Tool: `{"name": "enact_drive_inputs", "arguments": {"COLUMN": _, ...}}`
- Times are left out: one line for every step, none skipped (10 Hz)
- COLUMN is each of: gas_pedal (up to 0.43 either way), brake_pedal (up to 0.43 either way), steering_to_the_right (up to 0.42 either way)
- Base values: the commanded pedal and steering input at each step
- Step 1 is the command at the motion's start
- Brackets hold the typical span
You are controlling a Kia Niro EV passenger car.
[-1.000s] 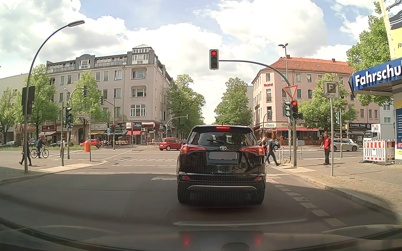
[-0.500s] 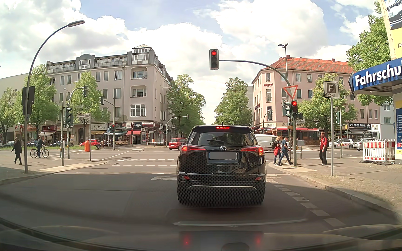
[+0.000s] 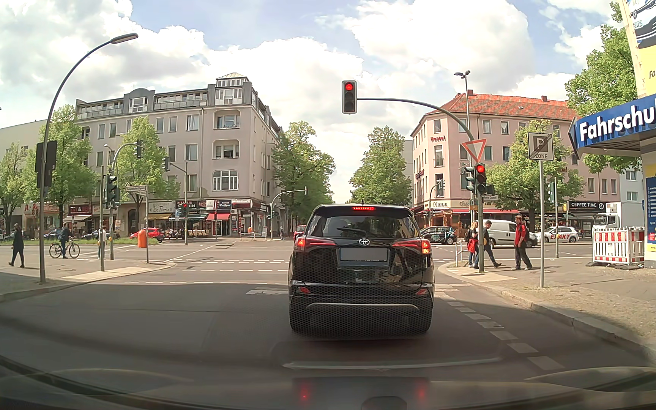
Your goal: Follow the waypoints while adhering to traffic rules and regulations
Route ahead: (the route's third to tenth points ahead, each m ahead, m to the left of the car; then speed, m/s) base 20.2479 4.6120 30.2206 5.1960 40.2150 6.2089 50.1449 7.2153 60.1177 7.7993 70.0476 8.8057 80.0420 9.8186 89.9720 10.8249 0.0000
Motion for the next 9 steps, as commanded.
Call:
{"name": "enact_drive_inputs", "arguments": {"gas_pedal": 0.000, "brake_pedal": 0.354, "steering_to_the_right": -0.011}}
{"name": "enact_drive_inputs", "arguments": {"gas_pedal": 0.000, "brake_pedal": 0.354, "steering_to_the_right": -0.011}}
{"name": "enact_drive_inputs", "arguments": {"gas_pedal": 0.000, "brake_pedal": 0.354, "steering_to_the_right": -0.011}}
{"name": "enact_drive_inputs", "arguments": {"gas_pedal": 0.000, "brake_pedal": 0.354, "steering_to_the_right": -0.011}}
{"name": "enact_drive_inputs", "arguments": {"gas_pedal": 0.000, "brake_pedal": 0.354, "steering_to_the_right": -0.011}}
{"name": "enact_drive_inputs", "arguments": {"gas_pedal": 0.000, "brake_pedal": 0.354, "steering_to_the_right": -0.011}}
{"name": "enact_drive_inputs", "arguments": {"gas_pedal": 0.000, "brake_pedal": 0.348, "steering_to_the_right": -0.011}}
{"name": "enact_drive_inputs", "arguments": {"gas_pedal": 0.000, "brake_pedal": 0.354, "steering_to_the_right": -0.011}}
{"name": "enact_drive_inputs", "arguments": {"gas_pedal": 0.000, "brake_pedal": 0.354, "steering_to_the_right": -0.011}}
